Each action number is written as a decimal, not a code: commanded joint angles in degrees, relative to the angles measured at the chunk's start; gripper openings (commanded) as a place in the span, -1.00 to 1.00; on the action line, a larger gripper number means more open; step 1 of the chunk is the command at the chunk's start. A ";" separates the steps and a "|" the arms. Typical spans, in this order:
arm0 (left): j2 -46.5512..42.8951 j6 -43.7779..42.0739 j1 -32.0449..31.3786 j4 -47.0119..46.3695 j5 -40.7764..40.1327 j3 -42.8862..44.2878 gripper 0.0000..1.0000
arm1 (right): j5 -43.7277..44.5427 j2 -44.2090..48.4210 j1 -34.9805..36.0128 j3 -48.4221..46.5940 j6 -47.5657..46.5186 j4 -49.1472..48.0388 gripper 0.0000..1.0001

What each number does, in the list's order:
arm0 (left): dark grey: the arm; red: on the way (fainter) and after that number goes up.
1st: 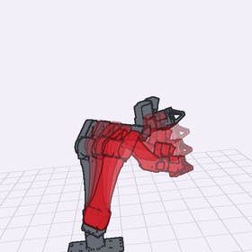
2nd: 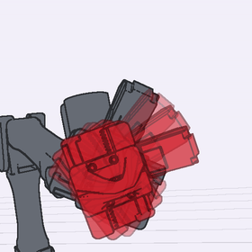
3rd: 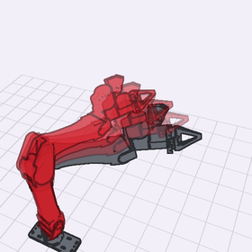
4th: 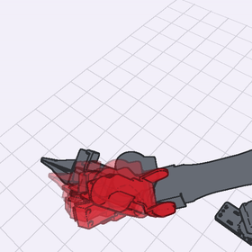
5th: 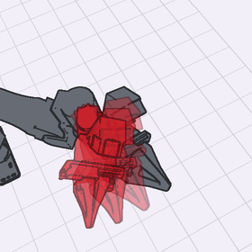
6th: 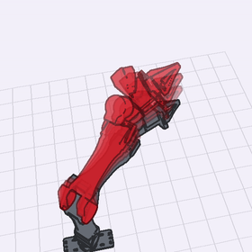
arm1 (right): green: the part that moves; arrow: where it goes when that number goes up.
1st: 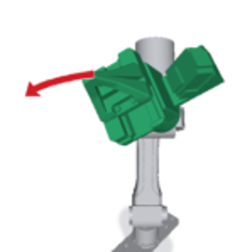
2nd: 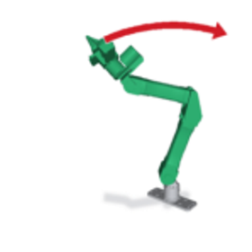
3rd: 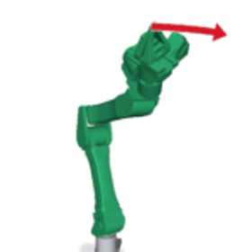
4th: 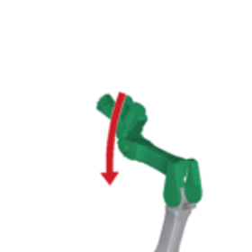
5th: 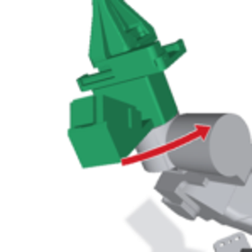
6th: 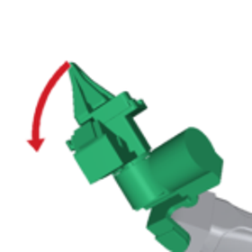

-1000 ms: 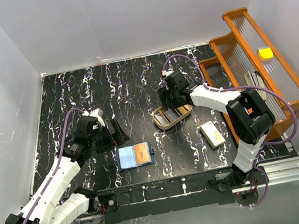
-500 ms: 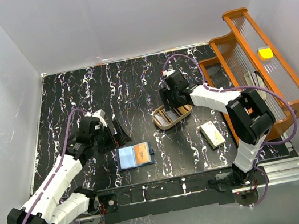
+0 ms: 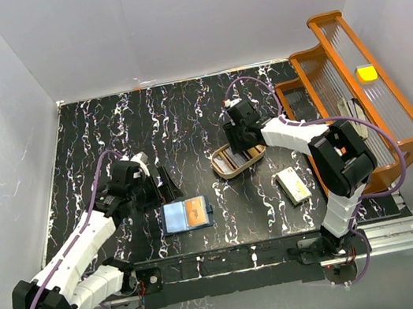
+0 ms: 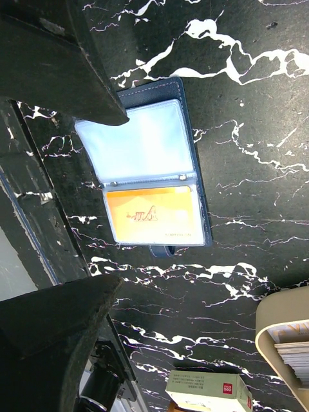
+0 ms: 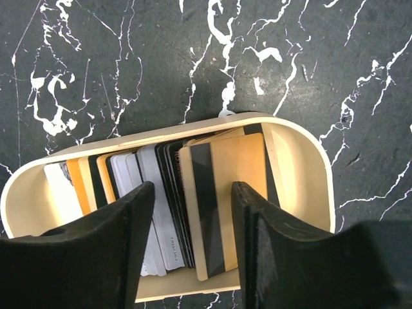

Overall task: Put the credit cards into the card holder
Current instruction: Pick up the credit card from the storage box.

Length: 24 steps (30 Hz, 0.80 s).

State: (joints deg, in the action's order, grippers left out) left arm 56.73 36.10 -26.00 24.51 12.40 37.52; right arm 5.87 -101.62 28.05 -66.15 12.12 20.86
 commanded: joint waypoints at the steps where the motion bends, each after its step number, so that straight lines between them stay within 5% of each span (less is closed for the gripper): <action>1: -0.22 -0.49 -0.10 0.27 0.85 0.49 0.97 | 0.08 0.77 0.07 -0.12 -0.06 -1.14 -0.13; 18: -0.26 -0.10 -0.10 -0.37 0.94 -0.18 0.97 | 0.70 4.85 0.13 -1.50 -0.25 1.57 -0.98; 24: 0.85 0.61 -0.10 -1.14 1.18 -0.86 0.97 | 1.78 6.61 0.15 -2.30 0.67 3.75 -1.00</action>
State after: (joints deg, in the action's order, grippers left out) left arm 57.01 36.21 -26.00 23.64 12.75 37.36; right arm 7.75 -97.38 27.97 -66.22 11.73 22.55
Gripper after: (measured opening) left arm 0.984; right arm 0.038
